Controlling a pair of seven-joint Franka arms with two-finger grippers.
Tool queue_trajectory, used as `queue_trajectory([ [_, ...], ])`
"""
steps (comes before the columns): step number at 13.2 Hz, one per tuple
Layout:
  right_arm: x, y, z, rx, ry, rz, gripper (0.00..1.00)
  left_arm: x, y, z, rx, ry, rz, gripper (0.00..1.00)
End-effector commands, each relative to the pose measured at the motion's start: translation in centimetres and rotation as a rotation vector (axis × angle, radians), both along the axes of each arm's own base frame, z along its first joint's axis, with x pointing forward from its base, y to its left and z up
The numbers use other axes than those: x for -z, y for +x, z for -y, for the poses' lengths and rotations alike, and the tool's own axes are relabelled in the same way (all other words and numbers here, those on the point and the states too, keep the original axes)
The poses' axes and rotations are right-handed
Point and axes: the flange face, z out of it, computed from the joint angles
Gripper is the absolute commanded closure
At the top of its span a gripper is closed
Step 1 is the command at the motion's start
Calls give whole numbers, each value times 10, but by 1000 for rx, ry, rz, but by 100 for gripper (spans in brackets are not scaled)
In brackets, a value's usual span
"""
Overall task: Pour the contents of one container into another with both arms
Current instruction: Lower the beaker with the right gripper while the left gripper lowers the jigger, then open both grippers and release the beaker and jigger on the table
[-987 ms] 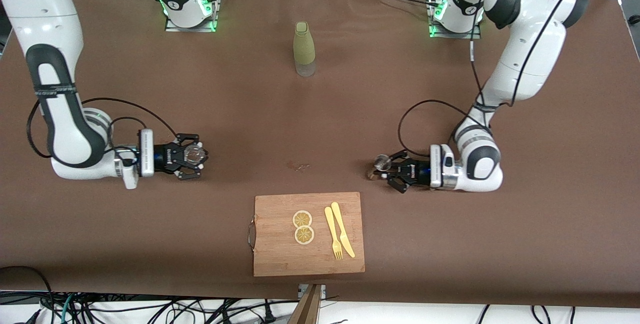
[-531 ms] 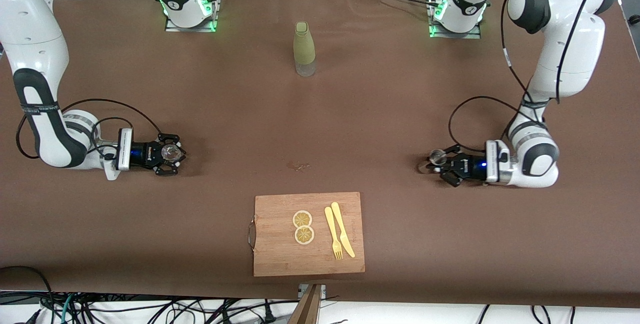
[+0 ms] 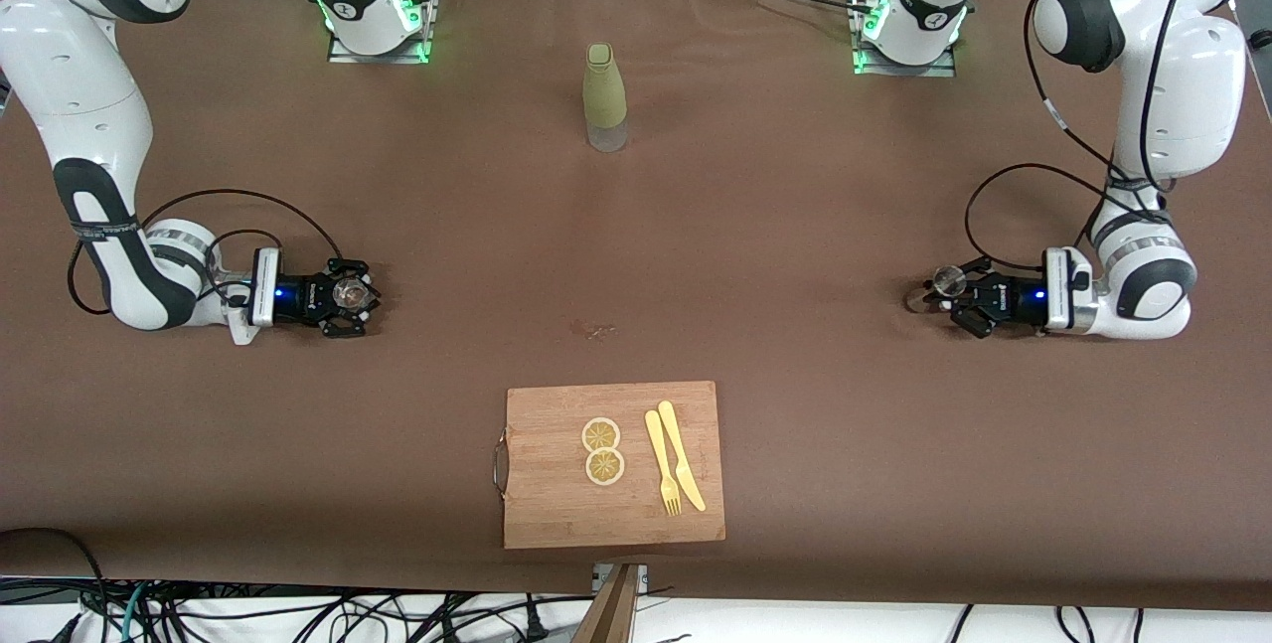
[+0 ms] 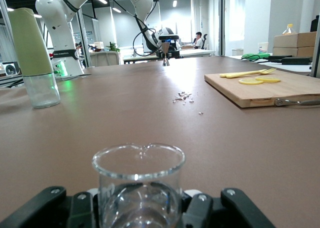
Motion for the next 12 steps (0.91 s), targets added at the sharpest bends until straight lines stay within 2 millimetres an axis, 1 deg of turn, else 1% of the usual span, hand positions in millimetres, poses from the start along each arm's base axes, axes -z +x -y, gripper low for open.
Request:
queue_trajectory([
  [1, 1, -5, 10, 23, 24, 18, 0, -7, -17, -12, 34, 4, 31, 100],
  [2, 1, -5, 11, 25, 24, 18, 0, -3, -20, -14, 41, 3, 23, 100],
  [5, 0, -7, 24, 31, 5, 18, 0, 9, -28, -16, 38, -8, 37, 100],
  [8, -7, -11, 51, 49, -30, 6, 0, 17, -32, -19, 33, -2, 30, 100],
  [9, -11, -13, 61, 46, -49, 4, 0, 19, -32, -19, 33, -1, 27, 91],
  [10, -21, -12, 72, 45, -74, 6, 0, 19, -31, -20, 31, 3, 27, 89],
  [11, -33, -11, 86, 52, -100, -16, 0, 19, -30, -20, 30, 4, 31, 39],
  [12, -49, -8, 95, 47, -130, -51, 0, 19, -28, -22, 27, 17, 37, 0],
])
